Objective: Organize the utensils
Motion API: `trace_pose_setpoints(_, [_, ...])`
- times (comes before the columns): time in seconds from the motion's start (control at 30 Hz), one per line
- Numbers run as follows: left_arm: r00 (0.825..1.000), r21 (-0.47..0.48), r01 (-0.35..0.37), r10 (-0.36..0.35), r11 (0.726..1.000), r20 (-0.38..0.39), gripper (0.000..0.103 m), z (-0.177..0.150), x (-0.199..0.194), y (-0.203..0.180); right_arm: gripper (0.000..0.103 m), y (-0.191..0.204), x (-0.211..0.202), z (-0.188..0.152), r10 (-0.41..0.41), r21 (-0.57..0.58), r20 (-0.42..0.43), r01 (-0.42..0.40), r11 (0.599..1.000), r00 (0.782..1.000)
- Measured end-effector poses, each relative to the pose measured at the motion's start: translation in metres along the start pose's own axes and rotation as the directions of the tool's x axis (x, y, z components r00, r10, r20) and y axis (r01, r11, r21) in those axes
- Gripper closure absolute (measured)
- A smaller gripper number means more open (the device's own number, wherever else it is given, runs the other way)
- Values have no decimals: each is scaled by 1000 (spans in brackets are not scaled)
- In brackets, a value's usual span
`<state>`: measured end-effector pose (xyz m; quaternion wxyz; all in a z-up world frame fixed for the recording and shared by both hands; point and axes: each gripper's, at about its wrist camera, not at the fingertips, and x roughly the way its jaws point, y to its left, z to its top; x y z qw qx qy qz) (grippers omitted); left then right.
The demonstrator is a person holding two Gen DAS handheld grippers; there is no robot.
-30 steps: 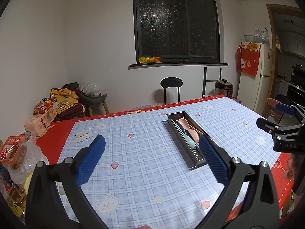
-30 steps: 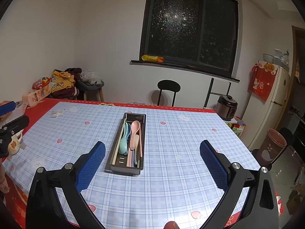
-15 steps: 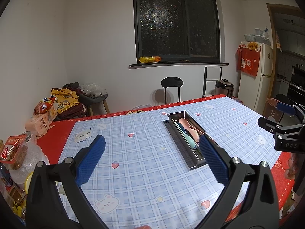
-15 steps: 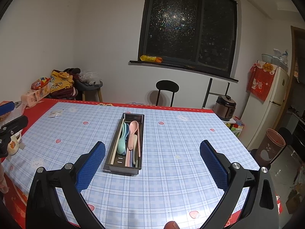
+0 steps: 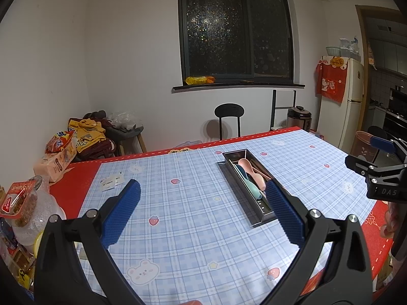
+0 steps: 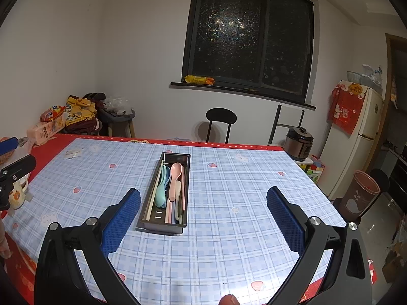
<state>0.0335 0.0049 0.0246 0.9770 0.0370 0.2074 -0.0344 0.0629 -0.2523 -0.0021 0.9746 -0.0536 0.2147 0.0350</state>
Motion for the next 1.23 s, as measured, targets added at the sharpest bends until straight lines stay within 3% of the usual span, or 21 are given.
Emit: trace_pose_setpoints(1.23, [1000, -3, 11, -11, 1000, -5, 6, 4, -4, -5, 6, -7, -5, 1, -14, 21, 7, 14, 1000, 1000])
